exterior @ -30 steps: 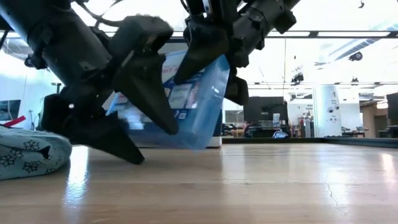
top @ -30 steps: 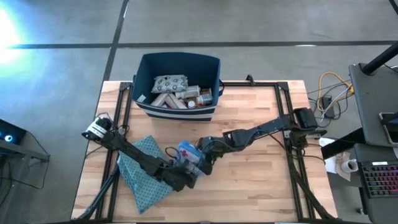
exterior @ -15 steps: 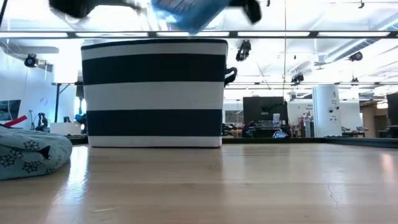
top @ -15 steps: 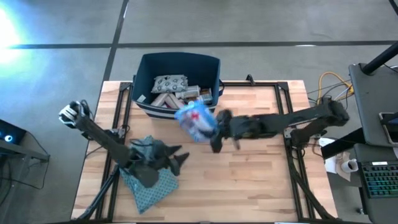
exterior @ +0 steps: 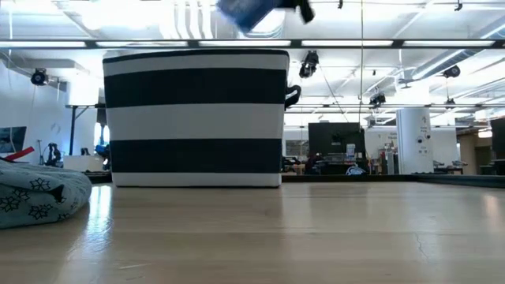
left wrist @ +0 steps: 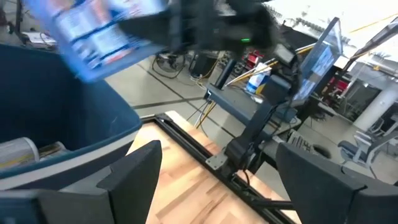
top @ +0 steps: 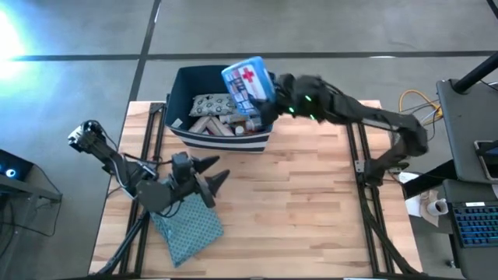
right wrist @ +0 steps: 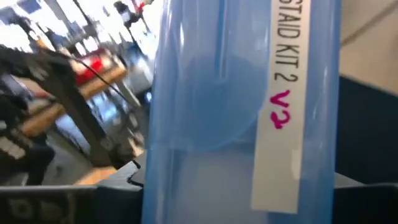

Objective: Pick & place medical supplies in basket/bin
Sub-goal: Put the blue first aid kit into the blue bin, then return to Home Position

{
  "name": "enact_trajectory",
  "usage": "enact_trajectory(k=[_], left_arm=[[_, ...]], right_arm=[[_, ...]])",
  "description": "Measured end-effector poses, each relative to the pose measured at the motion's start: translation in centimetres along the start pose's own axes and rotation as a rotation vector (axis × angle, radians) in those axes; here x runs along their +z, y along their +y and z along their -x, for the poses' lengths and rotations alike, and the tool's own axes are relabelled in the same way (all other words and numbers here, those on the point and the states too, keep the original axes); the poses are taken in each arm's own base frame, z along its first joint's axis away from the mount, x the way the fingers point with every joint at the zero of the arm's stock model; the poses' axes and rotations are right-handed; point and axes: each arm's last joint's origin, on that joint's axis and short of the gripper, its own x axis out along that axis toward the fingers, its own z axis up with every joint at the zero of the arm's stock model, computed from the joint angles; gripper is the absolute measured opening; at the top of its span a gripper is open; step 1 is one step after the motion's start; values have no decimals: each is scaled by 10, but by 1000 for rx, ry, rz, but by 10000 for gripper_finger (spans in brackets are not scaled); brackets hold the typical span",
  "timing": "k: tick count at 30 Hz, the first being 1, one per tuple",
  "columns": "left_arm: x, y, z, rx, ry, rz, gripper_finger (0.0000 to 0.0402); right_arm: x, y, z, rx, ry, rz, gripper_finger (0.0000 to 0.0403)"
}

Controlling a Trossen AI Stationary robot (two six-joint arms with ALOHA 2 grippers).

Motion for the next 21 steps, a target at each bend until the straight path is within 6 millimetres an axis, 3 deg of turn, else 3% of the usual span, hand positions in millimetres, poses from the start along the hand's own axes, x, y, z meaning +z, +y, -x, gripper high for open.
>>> enact_trajectory(k=[6,11,15,21], left_arm=[[4,-2,1,-6,-1,9,296],[1,-2,3,-23,13,7,296],[1,-2,3,-32,20,6,296],[0,-2,2,-37,27,-10,296]], right_arm=[[7,-33,-50,-81,155,1,225],[15,-47,-72,-140,207,78,255],[27,-38,-70,-112,196,184,268],[46,-8,-33,-20,139,399,278]])
